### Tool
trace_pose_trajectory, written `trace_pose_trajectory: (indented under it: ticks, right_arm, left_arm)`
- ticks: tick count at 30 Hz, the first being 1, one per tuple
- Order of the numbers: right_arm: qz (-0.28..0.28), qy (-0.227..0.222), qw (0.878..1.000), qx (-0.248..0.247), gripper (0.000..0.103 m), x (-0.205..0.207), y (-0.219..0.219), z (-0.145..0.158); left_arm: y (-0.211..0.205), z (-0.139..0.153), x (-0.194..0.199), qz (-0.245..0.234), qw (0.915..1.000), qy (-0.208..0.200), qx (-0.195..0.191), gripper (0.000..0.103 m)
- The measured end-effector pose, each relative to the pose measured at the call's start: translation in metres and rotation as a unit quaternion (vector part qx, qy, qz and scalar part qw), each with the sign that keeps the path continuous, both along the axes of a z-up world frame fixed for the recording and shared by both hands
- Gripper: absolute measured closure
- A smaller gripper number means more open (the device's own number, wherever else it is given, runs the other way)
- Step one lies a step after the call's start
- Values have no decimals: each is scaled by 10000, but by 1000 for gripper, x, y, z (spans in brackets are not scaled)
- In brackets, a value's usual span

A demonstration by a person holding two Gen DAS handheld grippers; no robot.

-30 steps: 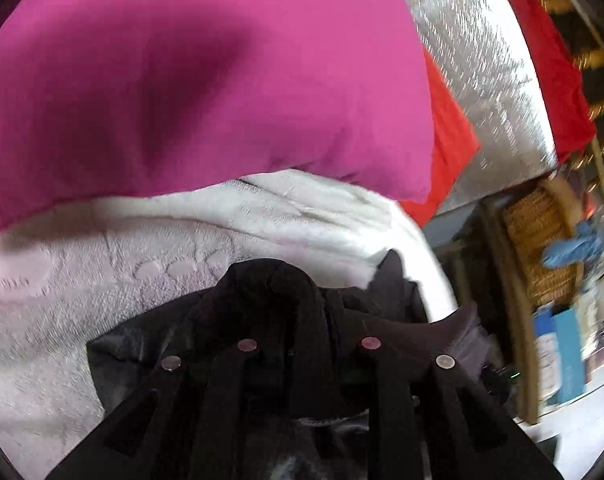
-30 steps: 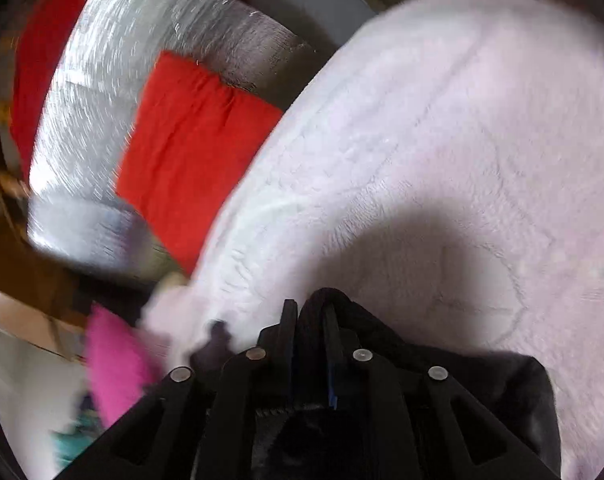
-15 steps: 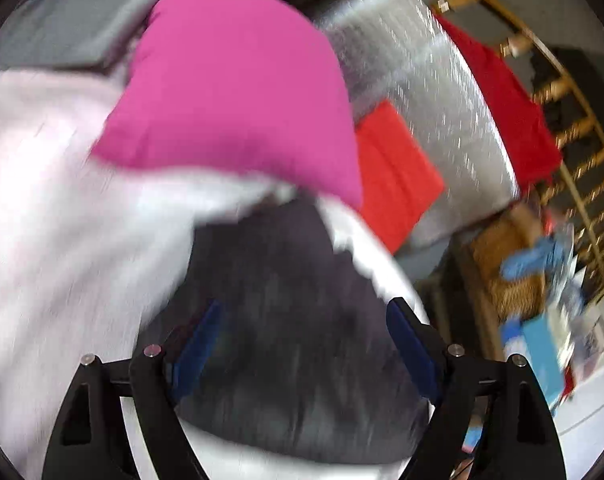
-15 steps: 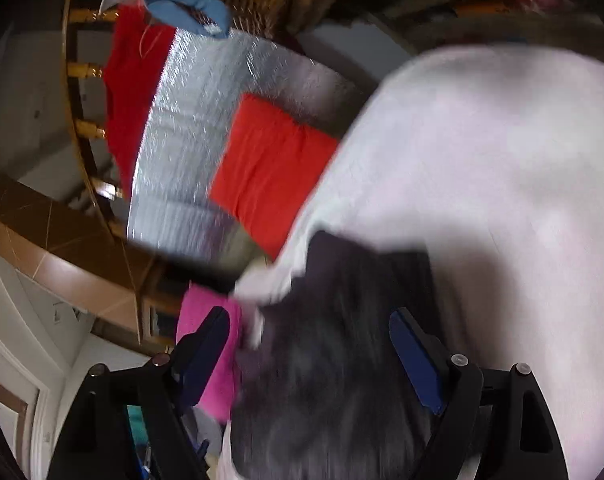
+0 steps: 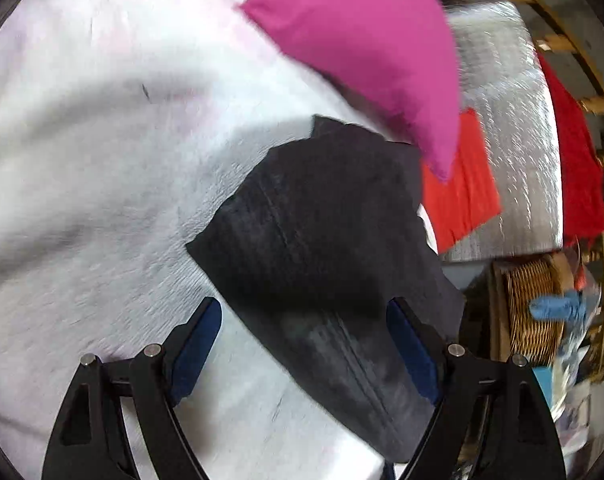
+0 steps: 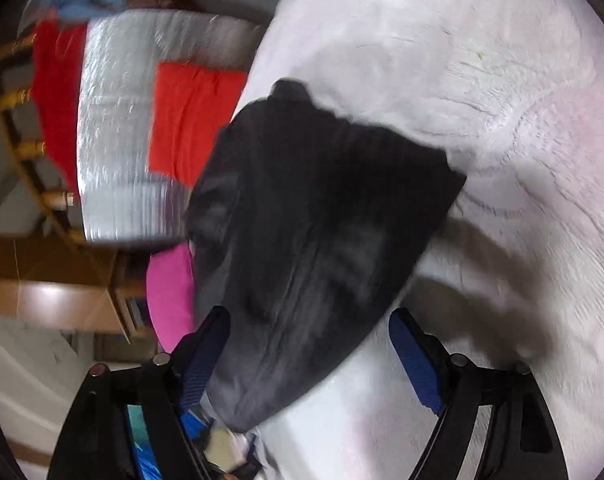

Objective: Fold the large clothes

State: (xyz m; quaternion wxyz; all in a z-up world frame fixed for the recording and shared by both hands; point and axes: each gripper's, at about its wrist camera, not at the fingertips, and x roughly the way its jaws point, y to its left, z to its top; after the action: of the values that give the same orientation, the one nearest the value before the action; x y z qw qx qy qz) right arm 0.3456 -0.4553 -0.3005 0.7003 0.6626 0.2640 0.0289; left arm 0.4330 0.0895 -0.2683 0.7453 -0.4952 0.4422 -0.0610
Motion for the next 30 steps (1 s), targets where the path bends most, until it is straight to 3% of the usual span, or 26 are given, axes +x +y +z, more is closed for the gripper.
trace_pose_trajectory:
  ticks: [5,6,7,8,12,15,17,21,26,28,30]
  right_arm:
    - [-254,-93,9986,-456,23,27,0,5]
    - [-301,-90,9982,-518,27,30,-1,3]
    - [-385,-29,9974,-608,43,32,-2,2]
    - [-396,4,9971,-647,49,34,-4,-2]
    - [-315,42,9951,-939,62,29,-1,12]
    - [-263,29,9933,-1122,66,19,2,26]
    - [-213,52,9942,-1056,66,9,4,31]
    - [61,129,9941,-1078,66,-28,7,42]
    - [531,335,9937,-930,66,-83,22,32]
    - [670,488,9937,-752,63,-104,29,17]
    - [774,669,9936,-473,55,-123,33,1]
  left_arm:
    - [-3,3,13,254,9991,-97,-314,12]
    - [-4,3,16,277,9989,-100,-367,12]
    - [-2,1,16,299,9986,-110,-411,12]
    - [0,0,15,372,9981,-160,-460,13]
    - [-1,4,12,376,9992,-88,56,51]
    - [0,15,0,393,9988,-233,153,66]
    - [4,29,-14,334,9983,-406,235,70]
    - [19,48,-65,101,9973,-513,507,70]
    - [36,40,-126,-199,9951,-355,907,70]
    - [44,32,-154,-308,9936,-275,1050,66]
    - [54,28,-174,-435,9923,-59,1154,52]
